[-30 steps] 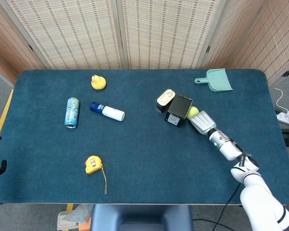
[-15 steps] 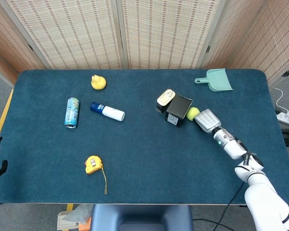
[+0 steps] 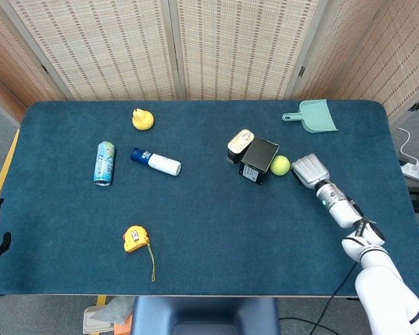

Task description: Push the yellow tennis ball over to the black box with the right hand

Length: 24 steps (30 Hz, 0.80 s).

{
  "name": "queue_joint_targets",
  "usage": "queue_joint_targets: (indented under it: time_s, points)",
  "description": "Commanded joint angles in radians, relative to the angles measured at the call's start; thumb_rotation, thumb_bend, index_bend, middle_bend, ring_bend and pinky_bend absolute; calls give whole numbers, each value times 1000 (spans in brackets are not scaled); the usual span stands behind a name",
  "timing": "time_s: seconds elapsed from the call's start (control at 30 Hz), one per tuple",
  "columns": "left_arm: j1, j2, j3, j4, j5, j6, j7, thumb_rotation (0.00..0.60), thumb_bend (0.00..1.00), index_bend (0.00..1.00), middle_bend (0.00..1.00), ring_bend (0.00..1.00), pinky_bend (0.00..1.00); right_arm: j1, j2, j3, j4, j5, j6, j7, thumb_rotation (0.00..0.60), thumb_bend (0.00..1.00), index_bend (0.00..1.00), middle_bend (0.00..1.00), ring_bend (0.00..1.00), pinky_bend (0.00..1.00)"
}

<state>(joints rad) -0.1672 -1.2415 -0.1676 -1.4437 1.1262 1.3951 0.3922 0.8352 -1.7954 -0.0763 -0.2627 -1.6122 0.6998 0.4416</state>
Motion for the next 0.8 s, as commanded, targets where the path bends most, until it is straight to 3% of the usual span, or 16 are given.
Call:
queue_joint_targets:
  time_s: [0.03,0.47,0.6,0.7,0.8]
  points:
    - [-2,-2,-1,0,-4,0,5,600,404,166,70,123,379,13,-26,2,22,2,-15,7,600,1000,733,892,582,797]
    - [-7,-6,-9,17,-32,-15,9,600,404,161,71,124,380,60,-93,-5,72,-16,-3,53,600,1000,733,886,581,798]
    - [-7,-4,-10,15,-34,-15,6,600,404,158,70,124,380,60,-100,3,79,-10,22,66,600,992,733,841,553,797]
    - [-6,-3,-8,13,-30,-11,3,600,404,156,70,124,381,57,-101,9,82,-4,34,77,600,858,733,742,495,797]
    - [-5,-2,-7,13,-28,-10,0,600,404,155,71,124,381,52,-99,14,91,-1,49,70,600,622,725,683,464,796]
